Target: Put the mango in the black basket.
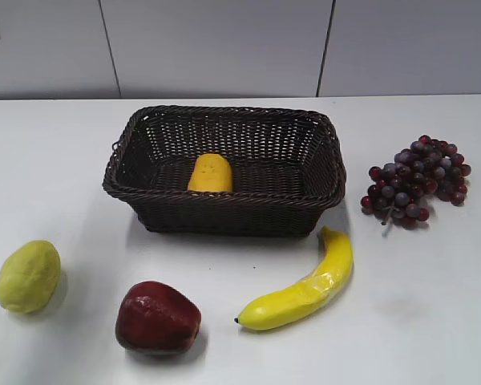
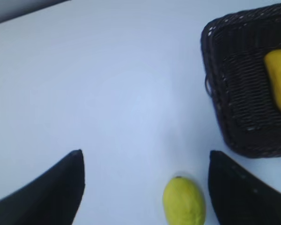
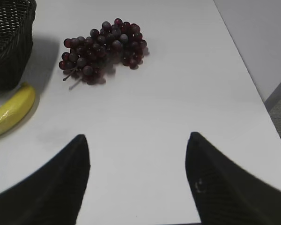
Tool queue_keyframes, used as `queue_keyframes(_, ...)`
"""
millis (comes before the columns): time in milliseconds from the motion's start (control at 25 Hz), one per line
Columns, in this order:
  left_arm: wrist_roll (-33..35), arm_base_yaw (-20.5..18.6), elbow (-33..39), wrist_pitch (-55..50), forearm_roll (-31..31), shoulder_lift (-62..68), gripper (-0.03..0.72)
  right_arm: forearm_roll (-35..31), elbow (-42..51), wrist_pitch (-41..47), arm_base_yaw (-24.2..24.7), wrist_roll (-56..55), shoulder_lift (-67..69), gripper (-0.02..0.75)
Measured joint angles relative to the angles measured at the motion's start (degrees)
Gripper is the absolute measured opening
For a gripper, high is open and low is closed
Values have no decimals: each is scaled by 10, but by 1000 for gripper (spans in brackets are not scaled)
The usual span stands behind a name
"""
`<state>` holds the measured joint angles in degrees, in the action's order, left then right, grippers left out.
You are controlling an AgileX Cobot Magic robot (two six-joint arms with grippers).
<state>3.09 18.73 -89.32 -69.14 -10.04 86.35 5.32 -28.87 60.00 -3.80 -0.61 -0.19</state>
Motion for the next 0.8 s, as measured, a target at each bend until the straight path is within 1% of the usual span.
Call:
queue_keyframes(120, -3, -29, 101, -1, -1, -66, 604, 0, 0, 0, 0, 0, 0, 498)
queue_keyframes(240, -14, -46, 235, -2, -2, -146, 599, 0, 0, 0, 0, 0, 0, 498)
queue_keyframes(400, -43, -51, 406, 11, 3, -266, 594, 0, 0, 0, 0, 0, 0, 498)
queue_keyframes(520, -52, -51, 510, 19, 7, -367, 592, 0, 0, 0, 0, 0, 0, 498)
queue_keyframes(640, -54, -51, 577, 16, 9, -482, 591, 0, 0, 0, 0, 0, 0, 498)
queue_keyframes(800, -54, -51, 590, 21, 23, -642, 588, 0, 0, 0, 0, 0, 0, 498)
